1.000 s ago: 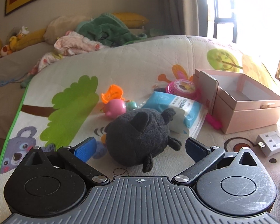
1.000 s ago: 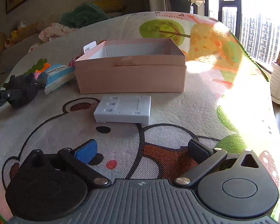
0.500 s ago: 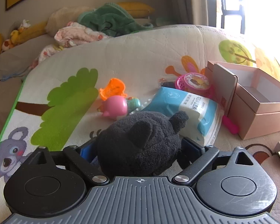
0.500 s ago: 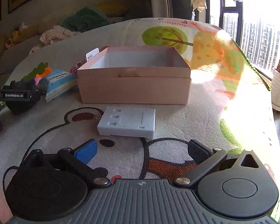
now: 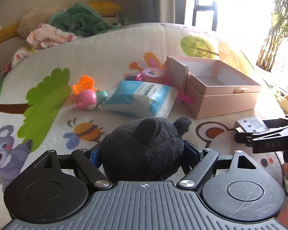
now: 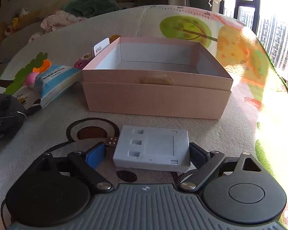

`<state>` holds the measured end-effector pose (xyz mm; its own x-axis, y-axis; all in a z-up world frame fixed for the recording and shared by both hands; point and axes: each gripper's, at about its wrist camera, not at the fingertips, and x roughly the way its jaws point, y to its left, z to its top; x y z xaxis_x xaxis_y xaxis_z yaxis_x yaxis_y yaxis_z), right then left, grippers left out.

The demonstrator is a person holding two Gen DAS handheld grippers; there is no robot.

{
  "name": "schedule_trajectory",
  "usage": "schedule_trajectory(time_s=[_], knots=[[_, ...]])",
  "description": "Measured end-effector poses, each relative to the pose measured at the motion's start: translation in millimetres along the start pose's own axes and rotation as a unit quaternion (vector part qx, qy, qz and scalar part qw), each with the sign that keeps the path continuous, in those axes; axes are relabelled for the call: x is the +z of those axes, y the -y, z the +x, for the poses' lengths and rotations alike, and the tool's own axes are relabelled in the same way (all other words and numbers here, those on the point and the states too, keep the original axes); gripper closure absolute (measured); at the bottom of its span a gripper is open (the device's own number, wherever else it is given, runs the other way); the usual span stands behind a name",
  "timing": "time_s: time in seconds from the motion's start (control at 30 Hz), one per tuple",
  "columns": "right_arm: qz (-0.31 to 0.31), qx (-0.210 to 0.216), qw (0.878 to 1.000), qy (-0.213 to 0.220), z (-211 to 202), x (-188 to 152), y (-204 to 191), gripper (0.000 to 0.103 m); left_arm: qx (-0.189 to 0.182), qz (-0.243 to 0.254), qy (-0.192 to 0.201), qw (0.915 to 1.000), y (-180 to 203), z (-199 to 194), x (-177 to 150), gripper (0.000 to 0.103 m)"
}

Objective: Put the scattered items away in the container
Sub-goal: 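Carry the plush toy and white tray toward the pink box with both grippers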

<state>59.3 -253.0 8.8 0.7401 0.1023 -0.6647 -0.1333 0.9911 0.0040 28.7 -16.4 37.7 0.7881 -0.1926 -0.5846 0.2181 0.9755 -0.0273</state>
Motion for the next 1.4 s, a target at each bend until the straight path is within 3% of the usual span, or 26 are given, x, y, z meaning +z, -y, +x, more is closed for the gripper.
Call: schedule_trajectory(time_s=[0.2,0.33,0.47,0.5,0.53,0.57,0.7,0.83,0.97,1.17,1.2,1.23,1.27,1.4], knots=[[-0.041,-0.008,0.999,0.031,-55,-11,10,0.012,-0.058,0.048,0.016,0.9971,40,-26,-3,0.018],[-0.046,-0.017,0.997,0.064,-100,-15,24,0.012,-0.075,0.082,0.040,0.9930,63,-40,1,0.032],[-0.055,-0.029,0.993,0.105,-133,-18,33,0.012,-0.071,0.109,0.056,0.9899,76,-47,5,0.031],[-0.056,-0.035,0.992,0.112,-138,-19,34,0.012,-0.073,0.111,0.052,0.9897,77,-48,4,0.022],[-0.055,-0.038,0.991,0.117,-141,-21,35,0.012,-0.074,0.112,0.048,0.9898,76,-48,1,0.012],[-0.052,-0.038,0.991,0.118,-142,-24,37,0.012,-0.074,0.112,0.044,0.9900,76,-50,-4,0.007],[-0.038,-0.036,0.994,0.100,-133,-40,37,0.012,-0.064,0.106,0.027,0.9920,76,-57,-23,0.003],[-0.030,-0.028,0.996,0.079,-120,-56,34,0.012,-0.030,0.089,0.006,0.9955,71,-55,-38,0.002],[-0.028,-0.014,0.997,0.070,-116,-64,30,0.012,-0.033,0.081,-0.021,0.9960,68,-45,-46,0.001],[-0.029,-0.012,0.997,0.066,-114,-66,28,0.012,-0.035,0.084,-0.012,0.9958,75,-27,-45,0.002],[-0.030,-0.013,0.997,0.066,-114,-66,28,0.012,-0.034,0.089,-0.009,0.9954,77,-25,-45,0.004],[-0.032,-0.014,0.997,0.066,-115,-67,28,0.012,-0.032,0.094,-0.008,0.9950,78,-24,-45,0.020],[-0.034,-0.015,0.997,0.065,-115,-67,28,0.012,-0.027,0.101,-0.010,0.9944,79,-23,-44,0.029],[-0.042,-0.008,0.997,0.061,-117,-66,30,0.012,-0.040,0.124,-0.007,0.9914,82,-26,-39,0.029]])
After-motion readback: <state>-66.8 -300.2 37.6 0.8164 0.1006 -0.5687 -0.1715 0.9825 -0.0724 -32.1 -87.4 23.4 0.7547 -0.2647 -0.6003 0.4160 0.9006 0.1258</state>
